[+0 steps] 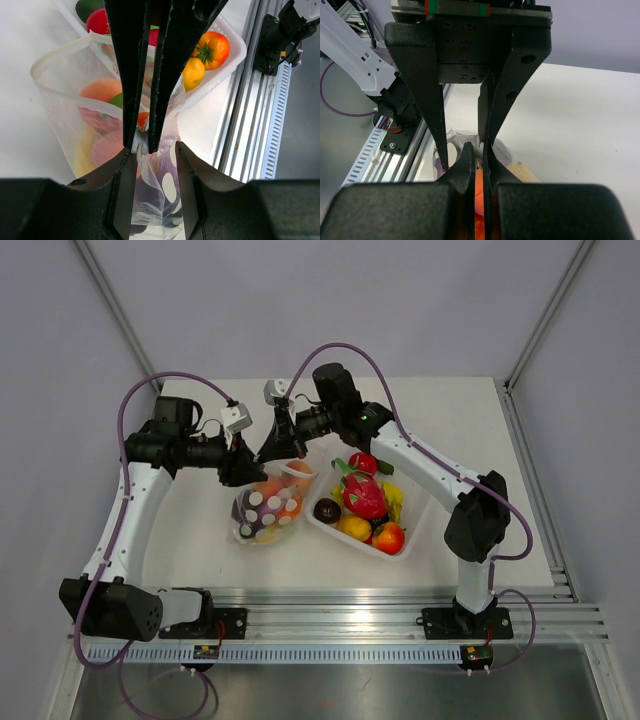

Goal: Place the food in the zip-top bag and seal the zipper
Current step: Zip the zipper food storage bag at the center of the board.

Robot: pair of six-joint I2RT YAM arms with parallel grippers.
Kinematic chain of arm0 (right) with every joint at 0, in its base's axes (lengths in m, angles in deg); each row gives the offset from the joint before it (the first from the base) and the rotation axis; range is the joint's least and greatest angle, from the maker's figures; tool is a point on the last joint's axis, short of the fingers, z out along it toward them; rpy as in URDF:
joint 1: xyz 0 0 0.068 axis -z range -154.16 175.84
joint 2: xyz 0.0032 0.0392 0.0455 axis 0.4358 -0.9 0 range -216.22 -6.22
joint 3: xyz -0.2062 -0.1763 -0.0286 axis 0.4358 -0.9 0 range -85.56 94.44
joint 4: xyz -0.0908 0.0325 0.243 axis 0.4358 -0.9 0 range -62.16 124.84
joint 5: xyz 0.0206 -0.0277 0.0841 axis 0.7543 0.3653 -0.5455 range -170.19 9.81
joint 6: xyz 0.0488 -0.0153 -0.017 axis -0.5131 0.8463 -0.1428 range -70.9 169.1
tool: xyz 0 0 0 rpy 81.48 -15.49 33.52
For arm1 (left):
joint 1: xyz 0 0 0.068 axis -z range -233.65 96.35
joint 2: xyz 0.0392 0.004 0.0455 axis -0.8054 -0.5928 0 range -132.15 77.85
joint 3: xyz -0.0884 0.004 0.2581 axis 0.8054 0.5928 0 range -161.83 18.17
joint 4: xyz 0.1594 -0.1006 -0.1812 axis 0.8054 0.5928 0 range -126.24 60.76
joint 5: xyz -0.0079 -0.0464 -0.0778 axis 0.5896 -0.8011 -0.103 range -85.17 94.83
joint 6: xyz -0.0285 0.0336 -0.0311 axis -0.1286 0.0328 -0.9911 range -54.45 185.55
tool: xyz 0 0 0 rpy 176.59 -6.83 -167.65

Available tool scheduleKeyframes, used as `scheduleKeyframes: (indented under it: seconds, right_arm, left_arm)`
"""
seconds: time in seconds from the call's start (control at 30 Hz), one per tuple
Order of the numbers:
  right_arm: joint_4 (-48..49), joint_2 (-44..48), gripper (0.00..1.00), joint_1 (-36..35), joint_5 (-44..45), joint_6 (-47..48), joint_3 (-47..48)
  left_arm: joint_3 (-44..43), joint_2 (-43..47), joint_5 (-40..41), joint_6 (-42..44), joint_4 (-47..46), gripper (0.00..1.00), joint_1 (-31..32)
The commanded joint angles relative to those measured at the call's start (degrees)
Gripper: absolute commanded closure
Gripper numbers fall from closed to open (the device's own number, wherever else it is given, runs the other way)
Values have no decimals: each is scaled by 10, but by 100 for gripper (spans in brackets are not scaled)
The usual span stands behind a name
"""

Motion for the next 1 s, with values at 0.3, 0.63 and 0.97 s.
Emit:
scheduleKeyframes:
  seconds: [0.3,0.63,0.97]
  right_arm:
    - [17,25,100,-5,-4,-6,-7]
    - [-20,27,100,-1,0,8,-18]
    - [-24,28,100,8,19,5,-37]
  left_arm:
    - [-2,3,-26,-19,-53,100,-2]
    - [45,40,-108,-118,-174,100,-94]
    - [98,91,-106,-280,-370,100,-152]
